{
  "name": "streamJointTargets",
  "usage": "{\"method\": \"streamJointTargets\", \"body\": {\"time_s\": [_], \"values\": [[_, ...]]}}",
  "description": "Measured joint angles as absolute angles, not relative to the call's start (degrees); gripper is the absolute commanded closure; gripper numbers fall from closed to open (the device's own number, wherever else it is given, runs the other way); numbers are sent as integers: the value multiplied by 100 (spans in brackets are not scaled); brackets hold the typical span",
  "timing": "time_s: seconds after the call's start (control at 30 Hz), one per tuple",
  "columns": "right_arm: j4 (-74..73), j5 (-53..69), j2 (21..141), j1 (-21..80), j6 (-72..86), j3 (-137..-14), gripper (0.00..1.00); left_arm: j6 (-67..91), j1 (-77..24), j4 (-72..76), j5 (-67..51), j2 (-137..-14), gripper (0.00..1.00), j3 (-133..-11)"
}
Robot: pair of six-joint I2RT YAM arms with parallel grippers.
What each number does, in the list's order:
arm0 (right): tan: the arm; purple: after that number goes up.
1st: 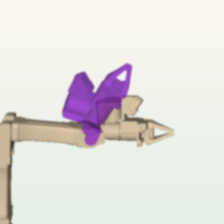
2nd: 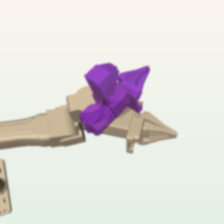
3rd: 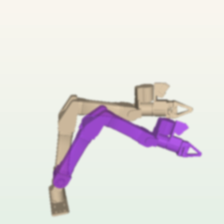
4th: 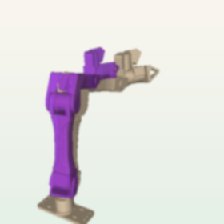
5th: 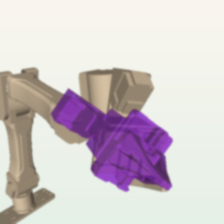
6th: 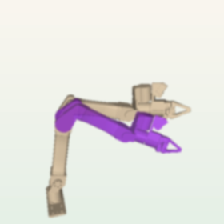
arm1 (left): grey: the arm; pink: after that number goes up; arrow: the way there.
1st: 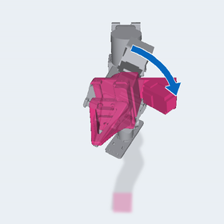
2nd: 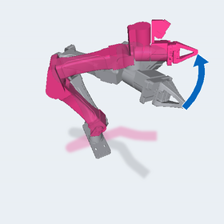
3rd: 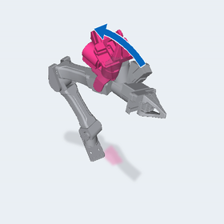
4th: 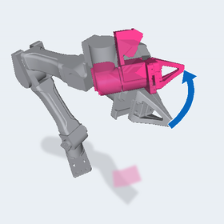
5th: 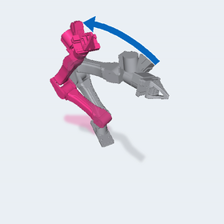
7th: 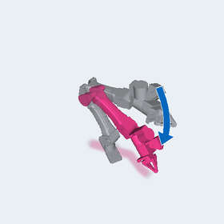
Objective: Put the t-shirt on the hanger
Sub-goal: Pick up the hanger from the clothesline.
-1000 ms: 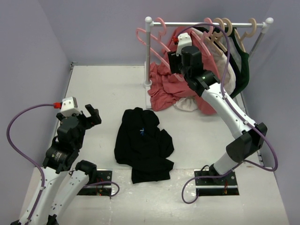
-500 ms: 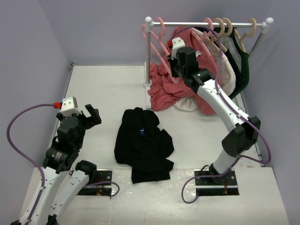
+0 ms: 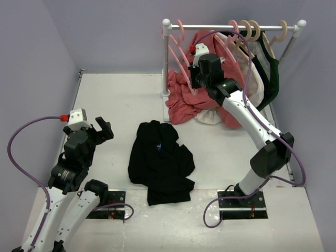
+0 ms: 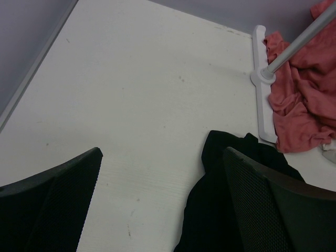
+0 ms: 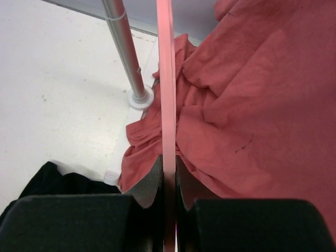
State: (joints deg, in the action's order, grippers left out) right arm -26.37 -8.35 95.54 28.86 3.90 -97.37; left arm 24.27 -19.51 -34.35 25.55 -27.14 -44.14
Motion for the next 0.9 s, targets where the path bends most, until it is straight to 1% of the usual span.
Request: {"method": "streamJointTargets", "body": {"time_s": [0.2,0.4,0.5,0.6,0.67,0.77,0.83,0.9], "values": [[-2697,-756,9012,2886,590,-9545,100,2426,-1951,-3428,2530,-2719,0,-4414],[-2684,-807,7985,2886,781,-8959,100,2423,-1951,-3387,2481,-2857,0,-4414],[-2738,-808,7445,2886,995,-8393,100,2417,-1951,-3385,2409,-2978,0,-4414],[-2954,-762,6717,2886,1214,-7565,100,2385,-1952,-3372,2263,-3229,0,-4421],[-3209,-743,6205,2886,1337,-7077,100,2385,-1953,-3388,2053,-3532,0,-4450],[-3550,-731,5423,2886,1458,-6548,100,2469,-1959,-3359,1365,-4188,0,-4542],[-3787,-731,4913,2886,1505,-6422,100,2609,-2015,-3292,948,-4576,0,-4530],[-3921,-733,4485,2886,1535,-6412,100,2866,-2272,-3148,753,-4832,0,-4371]]}}
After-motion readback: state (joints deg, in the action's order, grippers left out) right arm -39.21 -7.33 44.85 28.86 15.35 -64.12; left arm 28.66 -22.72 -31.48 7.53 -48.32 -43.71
